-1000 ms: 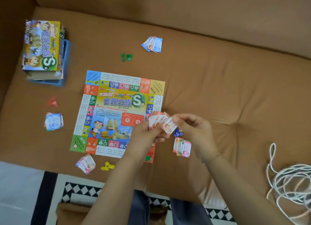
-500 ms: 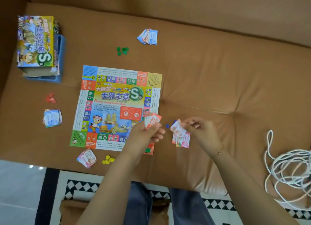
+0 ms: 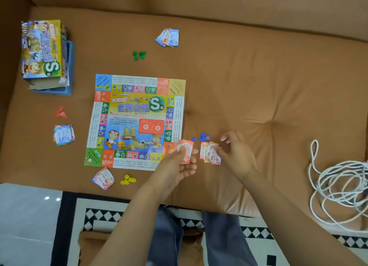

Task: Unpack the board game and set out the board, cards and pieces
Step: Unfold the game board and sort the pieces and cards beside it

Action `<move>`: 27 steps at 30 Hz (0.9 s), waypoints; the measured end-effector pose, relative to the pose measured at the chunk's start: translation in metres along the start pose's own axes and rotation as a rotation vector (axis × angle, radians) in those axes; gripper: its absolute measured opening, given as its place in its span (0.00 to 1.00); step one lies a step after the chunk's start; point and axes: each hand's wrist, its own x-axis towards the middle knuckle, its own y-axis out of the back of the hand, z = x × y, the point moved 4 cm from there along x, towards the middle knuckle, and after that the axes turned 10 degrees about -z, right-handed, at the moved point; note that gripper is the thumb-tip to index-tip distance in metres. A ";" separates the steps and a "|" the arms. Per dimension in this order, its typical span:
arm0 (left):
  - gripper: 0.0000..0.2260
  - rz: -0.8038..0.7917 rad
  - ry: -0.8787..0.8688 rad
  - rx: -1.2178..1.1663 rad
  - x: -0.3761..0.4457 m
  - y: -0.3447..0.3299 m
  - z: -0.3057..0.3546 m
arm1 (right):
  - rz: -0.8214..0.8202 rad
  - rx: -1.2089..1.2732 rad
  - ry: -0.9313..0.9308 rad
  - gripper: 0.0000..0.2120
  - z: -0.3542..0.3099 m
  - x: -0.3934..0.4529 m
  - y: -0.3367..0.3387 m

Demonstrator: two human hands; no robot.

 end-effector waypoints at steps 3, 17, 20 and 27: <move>0.19 0.035 0.045 -0.005 0.003 -0.010 -0.003 | 0.065 0.230 0.050 0.05 0.002 -0.019 0.018; 0.16 -0.259 0.129 0.659 0.051 -0.128 -0.035 | -0.093 0.420 0.131 0.08 0.060 -0.055 0.077; 0.14 -0.273 0.123 0.764 0.068 -0.137 -0.041 | -0.053 0.429 0.120 0.06 0.078 -0.055 0.085; 0.08 0.045 -0.261 1.079 0.100 -0.140 -0.038 | 0.141 0.542 0.053 0.06 0.107 -0.039 0.080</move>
